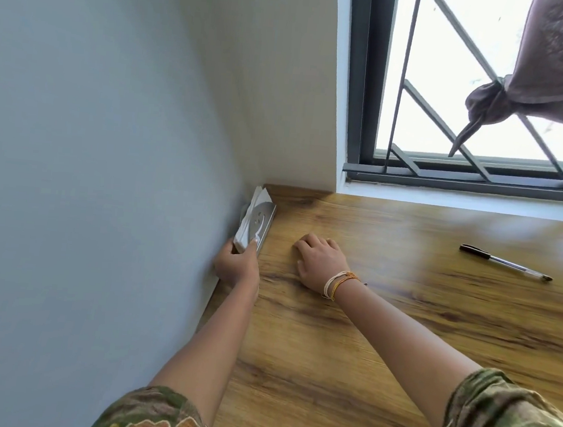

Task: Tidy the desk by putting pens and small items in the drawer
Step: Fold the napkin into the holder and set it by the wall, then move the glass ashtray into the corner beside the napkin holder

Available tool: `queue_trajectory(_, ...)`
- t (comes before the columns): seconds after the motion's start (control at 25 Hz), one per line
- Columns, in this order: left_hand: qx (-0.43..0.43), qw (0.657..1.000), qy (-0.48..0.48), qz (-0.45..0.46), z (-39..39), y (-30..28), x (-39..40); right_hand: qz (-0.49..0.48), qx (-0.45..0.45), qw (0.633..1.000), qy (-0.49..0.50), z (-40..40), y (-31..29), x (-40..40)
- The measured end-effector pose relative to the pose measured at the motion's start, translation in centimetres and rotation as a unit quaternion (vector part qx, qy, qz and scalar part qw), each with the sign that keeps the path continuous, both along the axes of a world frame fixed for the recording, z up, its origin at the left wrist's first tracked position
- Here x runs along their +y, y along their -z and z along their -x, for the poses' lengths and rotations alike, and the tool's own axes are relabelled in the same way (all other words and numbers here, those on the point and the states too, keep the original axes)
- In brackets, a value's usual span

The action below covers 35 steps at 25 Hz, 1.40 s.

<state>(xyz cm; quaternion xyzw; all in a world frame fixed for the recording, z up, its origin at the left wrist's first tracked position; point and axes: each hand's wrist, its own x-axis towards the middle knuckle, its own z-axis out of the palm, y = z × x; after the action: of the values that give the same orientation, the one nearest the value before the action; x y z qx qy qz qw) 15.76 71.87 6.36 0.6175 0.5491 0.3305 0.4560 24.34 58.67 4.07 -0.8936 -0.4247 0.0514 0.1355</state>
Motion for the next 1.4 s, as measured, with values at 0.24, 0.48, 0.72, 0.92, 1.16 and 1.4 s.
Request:
queue_trajectory(0.24,-0.015,1.000,0.014,-0.008,0.1,-0.4,-0.8,0.007,0.049,0.999,-0.012,-0.7,-1.1,-1.0)
queue_trajectory(0.48,0.015,0.999,-0.037,-0.001,-0.1,0.0,-3.8,-0.183,0.131,0.961,0.161,-0.6,-0.5,-4.8)
queue_trajectory(0.72,0.141,0.990,0.000,0.020,0.1,-0.2,-9.0,-0.229,0.172,0.925,0.250,-0.3,-1.5,-9.4)
queue_trajectory(0.92,0.159,0.983,0.082,-0.046,1.7,-0.6,-13.7,-0.202,0.208,0.915,0.279,1.6,-2.5,-13.3)
queue_trajectory(1.16,0.128,0.964,0.178,-0.153,4.4,-0.5,-21.9,-0.198,0.185,0.917,0.293,5.2,-2.7,-22.3)
queue_trajectory(1.4,0.155,0.913,0.315,-0.205,7.3,0.6,-32.2,-0.166,0.145,0.923,0.315,10.2,-1.5,-34.0)
